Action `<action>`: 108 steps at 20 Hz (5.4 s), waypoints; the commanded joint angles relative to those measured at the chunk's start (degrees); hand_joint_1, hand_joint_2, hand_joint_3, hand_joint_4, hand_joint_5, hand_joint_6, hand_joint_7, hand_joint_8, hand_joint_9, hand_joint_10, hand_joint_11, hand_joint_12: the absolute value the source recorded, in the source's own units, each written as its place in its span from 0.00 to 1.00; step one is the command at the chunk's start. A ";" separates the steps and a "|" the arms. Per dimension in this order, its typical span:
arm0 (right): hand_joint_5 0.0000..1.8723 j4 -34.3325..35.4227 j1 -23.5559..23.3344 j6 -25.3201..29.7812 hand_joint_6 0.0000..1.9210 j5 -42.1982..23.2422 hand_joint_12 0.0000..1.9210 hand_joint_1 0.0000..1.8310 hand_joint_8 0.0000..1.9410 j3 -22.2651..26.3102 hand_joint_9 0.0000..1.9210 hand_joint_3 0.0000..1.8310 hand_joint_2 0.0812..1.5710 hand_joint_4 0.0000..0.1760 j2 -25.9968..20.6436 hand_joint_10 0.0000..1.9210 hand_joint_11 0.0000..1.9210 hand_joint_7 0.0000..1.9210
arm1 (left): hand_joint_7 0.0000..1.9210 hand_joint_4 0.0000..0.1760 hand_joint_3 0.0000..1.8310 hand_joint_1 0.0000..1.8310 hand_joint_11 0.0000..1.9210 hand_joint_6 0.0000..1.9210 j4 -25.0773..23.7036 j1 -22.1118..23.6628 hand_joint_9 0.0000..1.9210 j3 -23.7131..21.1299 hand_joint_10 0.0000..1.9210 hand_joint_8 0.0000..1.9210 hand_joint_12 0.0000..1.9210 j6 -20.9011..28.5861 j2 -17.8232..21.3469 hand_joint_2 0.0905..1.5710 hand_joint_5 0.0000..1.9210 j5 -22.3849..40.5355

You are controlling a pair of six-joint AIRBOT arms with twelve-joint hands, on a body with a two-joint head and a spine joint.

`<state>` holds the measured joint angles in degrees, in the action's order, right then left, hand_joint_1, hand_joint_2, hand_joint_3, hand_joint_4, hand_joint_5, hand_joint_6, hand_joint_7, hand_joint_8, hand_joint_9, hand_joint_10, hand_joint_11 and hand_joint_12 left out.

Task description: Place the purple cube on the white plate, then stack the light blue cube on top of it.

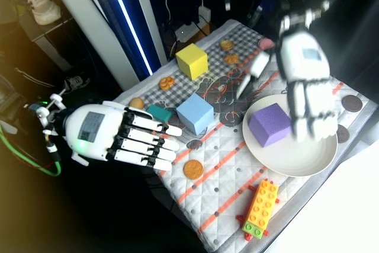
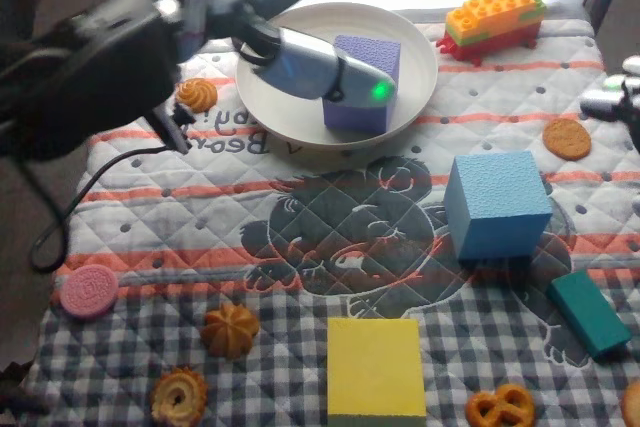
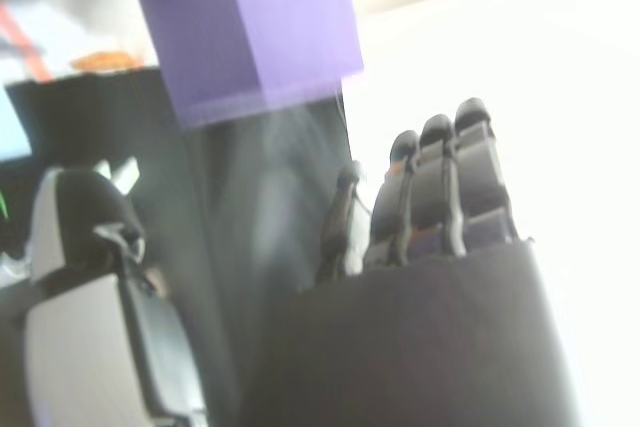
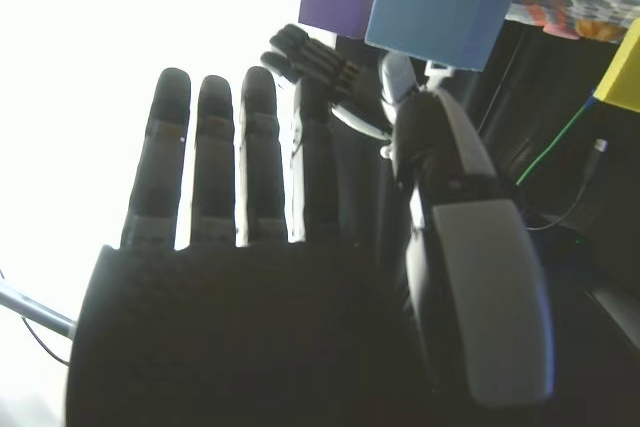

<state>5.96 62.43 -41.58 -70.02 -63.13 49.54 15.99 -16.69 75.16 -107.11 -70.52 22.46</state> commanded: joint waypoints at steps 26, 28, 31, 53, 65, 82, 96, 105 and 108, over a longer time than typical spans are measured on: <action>0.13 -16.27 -20.49 7.84 0.00 14.40 0.61 0.53 0.01 -8.16 0.20 0.00 0.56 0.33 10.63 0.02 0.03 0.14 | 0.00 1.00 0.00 0.48 0.00 0.00 0.24 -30.00 0.00 -27.32 0.00 0.00 0.00 16.12 24.52 0.49 0.00 42.95; 0.14 -16.38 -20.49 7.84 0.00 15.35 0.60 0.55 0.00 -8.49 0.25 0.00 0.55 0.36 10.89 0.02 0.07 0.19 | 0.00 1.00 0.00 0.48 0.00 0.00 0.26 -30.00 0.00 -27.32 0.00 0.00 0.00 16.12 24.50 0.50 0.00 42.92; 0.30 -16.38 -20.49 7.84 0.01 15.79 0.69 0.54 0.02 -8.90 0.41 0.00 0.55 0.00 11.36 0.07 0.17 0.34 | 0.00 1.00 0.00 0.46 0.00 0.00 0.26 -29.87 0.00 -27.20 0.00 0.00 0.00 16.12 24.40 0.49 0.00 42.29; 0.54 -18.66 -38.47 10.60 0.49 18.05 0.66 0.68 0.42 -18.99 0.54 0.00 0.67 0.15 17.87 0.42 0.42 0.58 | 0.00 1.00 0.00 0.45 0.00 0.00 0.31 -29.91 0.00 -26.29 0.00 0.00 0.00 16.13 23.01 0.49 0.02 40.54; 0.55 -18.14 -47.56 9.76 0.44 26.72 0.78 0.69 0.40 -27.60 0.58 0.00 0.66 0.00 28.66 0.51 0.51 0.62 | 0.00 1.00 0.00 0.49 0.00 0.00 -0.15 -28.80 0.00 -24.55 0.00 0.00 0.00 16.13 20.98 0.49 0.03 37.80; 0.54 -18.46 -46.45 9.76 0.52 29.64 0.58 0.68 0.34 -27.33 0.60 0.00 0.66 0.04 28.85 0.27 0.50 0.61 | 0.00 1.00 0.01 0.45 0.00 0.00 -0.21 -28.90 0.00 -24.77 0.00 0.00 0.00 16.74 20.99 0.50 0.03 37.79; 0.45 -18.44 -44.50 9.76 0.17 31.93 0.64 0.64 0.21 -27.93 0.28 0.00 0.62 0.00 28.85 0.28 0.17 0.34 | 0.00 1.00 0.00 0.49 0.00 0.00 -0.09 -29.03 0.00 -24.91 0.00 0.00 0.00 16.79 20.99 0.48 0.03 37.88; 0.02 -18.44 -44.16 9.76 0.00 31.95 0.42 0.46 0.00 -27.90 0.09 0.00 0.51 0.99 28.85 0.00 0.00 0.08 | 0.00 1.00 0.00 0.49 0.00 0.00 -0.09 -29.11 0.00 -24.90 0.00 0.00 0.00 16.81 21.00 0.48 0.04 37.86; 0.00 -18.43 -44.16 9.76 0.00 31.89 0.31 0.42 0.00 -27.53 0.01 0.00 0.49 1.00 28.85 0.00 0.00 0.00 | 0.00 1.00 0.00 0.49 0.00 0.00 -0.07 -29.15 0.00 -24.90 0.00 0.00 0.00 16.81 20.99 0.48 0.03 37.86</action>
<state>-13.63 18.52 -31.88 -31.40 -90.72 78.78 16.56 -46.24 50.26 -90.74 -49.54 53.58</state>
